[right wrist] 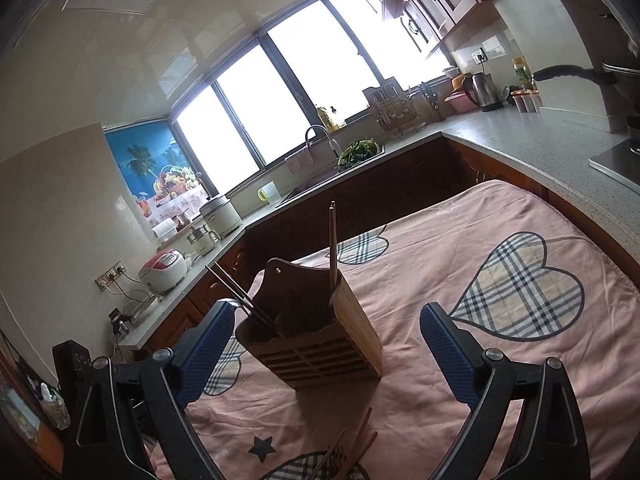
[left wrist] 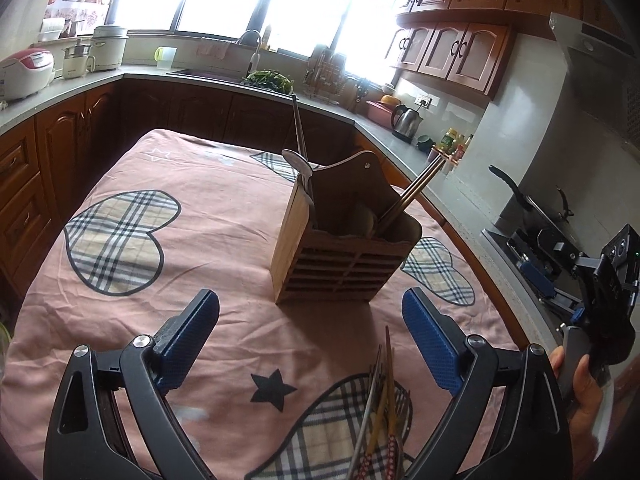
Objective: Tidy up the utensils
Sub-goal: 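Move both open tools back to the utensil pile, then grasp a thin metal chopstick with the left tool while the right tool grasps a wooden chopstick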
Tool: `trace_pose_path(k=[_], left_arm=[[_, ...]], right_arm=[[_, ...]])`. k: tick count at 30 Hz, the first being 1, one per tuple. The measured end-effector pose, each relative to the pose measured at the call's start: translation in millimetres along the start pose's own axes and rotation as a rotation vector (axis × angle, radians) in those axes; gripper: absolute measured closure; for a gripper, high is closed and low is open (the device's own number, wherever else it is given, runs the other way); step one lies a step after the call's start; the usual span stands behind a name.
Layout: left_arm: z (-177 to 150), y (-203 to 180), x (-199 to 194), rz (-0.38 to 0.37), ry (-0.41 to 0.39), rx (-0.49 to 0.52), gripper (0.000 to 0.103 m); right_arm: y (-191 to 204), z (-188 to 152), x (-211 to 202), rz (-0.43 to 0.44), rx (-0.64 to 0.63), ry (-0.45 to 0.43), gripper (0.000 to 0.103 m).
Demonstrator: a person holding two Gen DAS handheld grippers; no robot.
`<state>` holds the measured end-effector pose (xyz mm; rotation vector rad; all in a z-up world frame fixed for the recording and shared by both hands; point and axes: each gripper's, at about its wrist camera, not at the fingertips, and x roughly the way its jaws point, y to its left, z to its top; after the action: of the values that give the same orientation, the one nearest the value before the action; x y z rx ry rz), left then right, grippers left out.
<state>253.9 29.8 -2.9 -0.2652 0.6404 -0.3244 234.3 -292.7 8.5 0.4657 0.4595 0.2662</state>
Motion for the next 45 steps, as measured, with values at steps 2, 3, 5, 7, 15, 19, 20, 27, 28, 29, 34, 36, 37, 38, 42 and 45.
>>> trace_pose_path(k=[2,3,5,7,15,19,20,27,28,29,34,36,37,38,42,45], left_arm=[[-5,-2,-7,-0.002,-0.004,0.005,0.008],[-8,-3,-10,-0.001,-0.007,0.007,0.008],[-14,-5,-16,-0.003,-0.009,0.01,0.008],[-20,-7,-21,-0.003,-0.008,0.011,0.008],[-44,-10,-33,0.009,0.014,0.026,0.008],[-57,-11,-35,0.013,0.034,0.032,0.008],[-61,-11,-36,0.013,0.04,0.034,0.008],[-78,-15,-35,0.019,0.072,0.05,0.008],[-80,-16,-34,0.019,0.078,0.052,0.008],[-81,-17,-33,0.017,0.084,0.056,0.008],[-85,-24,-22,-0.001,0.122,0.082,0.008],[-86,-28,-16,-0.011,0.138,0.099,0.008],[-87,-30,-13,-0.015,0.146,0.108,0.008],[-87,-32,-9,-0.018,0.155,0.118,0.008],[-88,-39,6,-0.023,0.179,0.152,0.008],[-87,-44,18,-0.021,0.19,0.18,0.012]], right_arm=[[0,-8,-7,-0.003,0.003,0.014,0.008],[0,-12,-11,-0.003,0.004,0.019,0.008],[1,-20,-17,-0.009,0.001,0.032,0.008],[3,-28,-24,-0.015,-0.004,0.042,0.008],[2,-59,-45,-0.046,-0.024,0.084,0.008],[2,-71,-52,-0.056,-0.035,0.099,0.008],[4,-75,-54,-0.057,-0.038,0.102,0.008],[2,-89,-60,-0.064,-0.037,0.128,0.008],[1,-92,-60,-0.068,-0.037,0.133,0.008],[0,-93,-59,-0.071,-0.036,0.138,0.008],[-7,-100,-57,-0.08,-0.028,0.161,0.008],[-9,-101,-55,-0.083,-0.027,0.17,0.008],[-10,-101,-53,-0.084,-0.025,0.173,0.008],[-11,-101,-52,-0.084,-0.022,0.175,0.008],[-17,-102,-44,-0.084,-0.014,0.195,0.008],[-24,-102,-36,-0.082,0.007,0.212,0.008]])
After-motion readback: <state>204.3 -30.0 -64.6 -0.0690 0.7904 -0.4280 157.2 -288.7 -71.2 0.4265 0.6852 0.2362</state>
